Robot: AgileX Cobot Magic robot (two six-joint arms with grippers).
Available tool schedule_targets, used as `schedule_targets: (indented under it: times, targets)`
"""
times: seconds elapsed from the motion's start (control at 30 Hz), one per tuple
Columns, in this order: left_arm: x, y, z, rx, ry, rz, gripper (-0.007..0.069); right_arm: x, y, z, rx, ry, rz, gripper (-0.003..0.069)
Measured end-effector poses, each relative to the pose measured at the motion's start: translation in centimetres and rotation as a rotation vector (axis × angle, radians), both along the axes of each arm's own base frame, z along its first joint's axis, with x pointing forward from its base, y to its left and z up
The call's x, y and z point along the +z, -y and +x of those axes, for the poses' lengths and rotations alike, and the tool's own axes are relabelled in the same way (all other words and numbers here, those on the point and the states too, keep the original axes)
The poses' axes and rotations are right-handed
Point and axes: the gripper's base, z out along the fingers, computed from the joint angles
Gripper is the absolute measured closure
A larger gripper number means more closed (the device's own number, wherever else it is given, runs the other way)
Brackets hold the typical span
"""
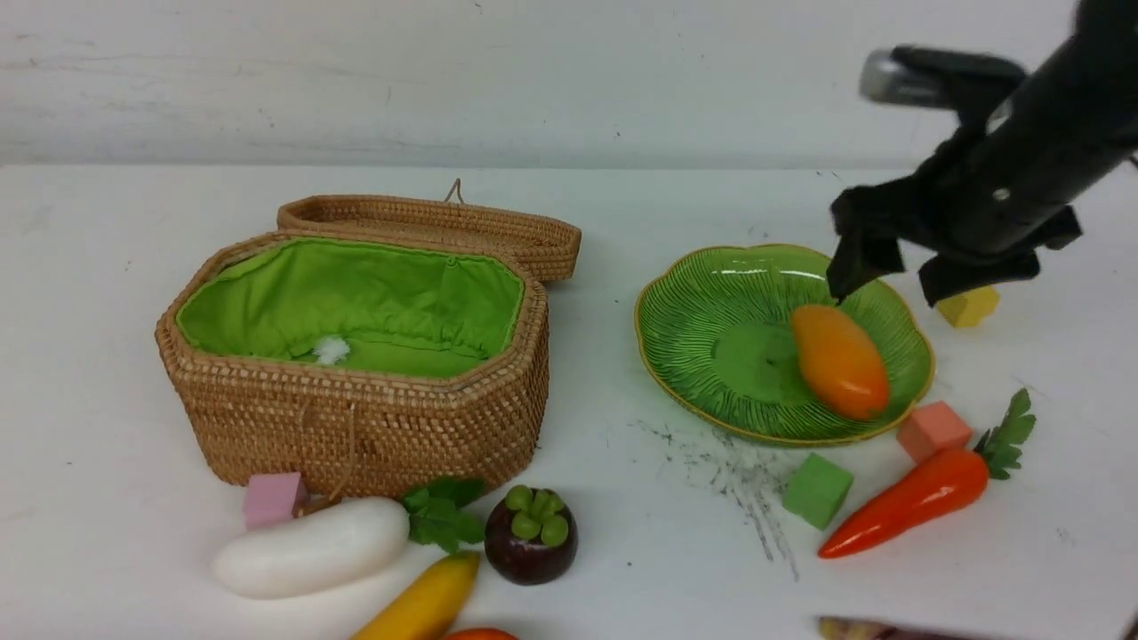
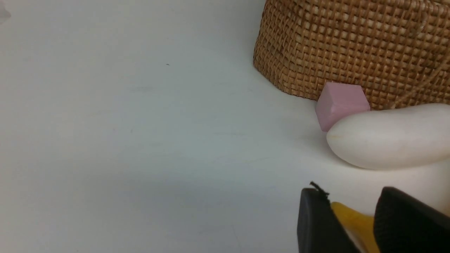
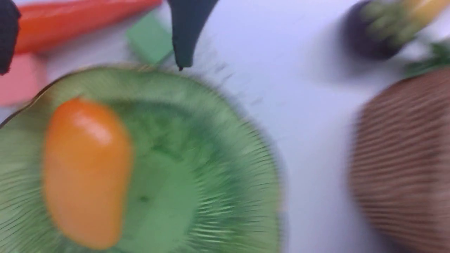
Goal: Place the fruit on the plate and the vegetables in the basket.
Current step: Use the right arm to grab a mango and put it into the right plate, then grab a tomato with your right arm and place it on the plate on the right.
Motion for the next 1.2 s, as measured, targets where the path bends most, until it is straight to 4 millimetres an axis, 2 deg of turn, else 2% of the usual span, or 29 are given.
schedule_targets:
  times: [0.07, 0.17, 0.2, 0.23, 0.3, 0.4, 0.43, 0.5, 0.63, 0.83, 1.1, 1.2]
  targets:
    - [0.0, 0.0, 0.0, 0.0, 0.0, 0.0, 0.0386, 0.1, -0.7, -2.0, 0.05, -0.011, 0.049, 0.0075]
    - [0.0, 0.0, 0.0, 0.0, 0.0, 0.0, 0.0386, -1.7, -2.7, -4.8, 0.156, -0.08, 0.129, 0.0078]
    - [0.0, 0.0, 0.0, 0.0, 0.0, 0.0, 0.0386, -1.8, -2.9, -5.0, 0.164, -0.087, 0.134, 0.0078]
    - [0.0, 0.0, 0.0, 0.0, 0.0, 0.0, 0.0386, -3.8, -4.6, -6.6, 0.235, -0.143, 0.179, 0.0079]
    - [0.0, 0.0, 0.0, 0.0, 0.0, 0.0, 0.0386, -5.9, -6.5, -8.2, 0.303, -0.174, 0.206, 0.0078]
    - [0.0, 0.0, 0.0, 0.0, 0.0, 0.0, 0.0386, -7.6, -8.3, -9.5, 0.37, -0.171, 0.213, 0.0078]
    - [0.0, 0.0, 0.0, 0.0, 0.0, 0.0, 0.0386, -8.4, -9.5, -10.0, 0.396, -0.166, 0.217, 0.0078]
    - [0.0, 0.0, 0.0, 0.0, 0.0, 0.0, 0.0386, -9.3, -10.8, -10.2, 0.412, -0.167, 0.218, 0.0078]
    - [0.0, 0.0, 0.0, 0.0, 0.0, 0.0, 0.0386, -10.8, -12.2, -10.0, 0.399, -0.188, 0.23, 0.0078]
    - [0.0, 0.0, 0.0, 0.0, 0.0, 0.0, 0.0386, -13.2, -12.9, -9.1, 0.351, -0.232, 0.237, 0.0078]
    - [0.0, 0.0, 0.0, 0.0, 0.0, 0.0, 0.0386, -14.0, -13.8, -9.0, 0.381, -0.235, 0.29, 0.0078]
    - [0.0, 0.0, 0.0, 0.0, 0.0, 0.0, 0.0386, -14.3, -15.1, -9.6, 0.421, -0.237, 0.324, 0.0078]
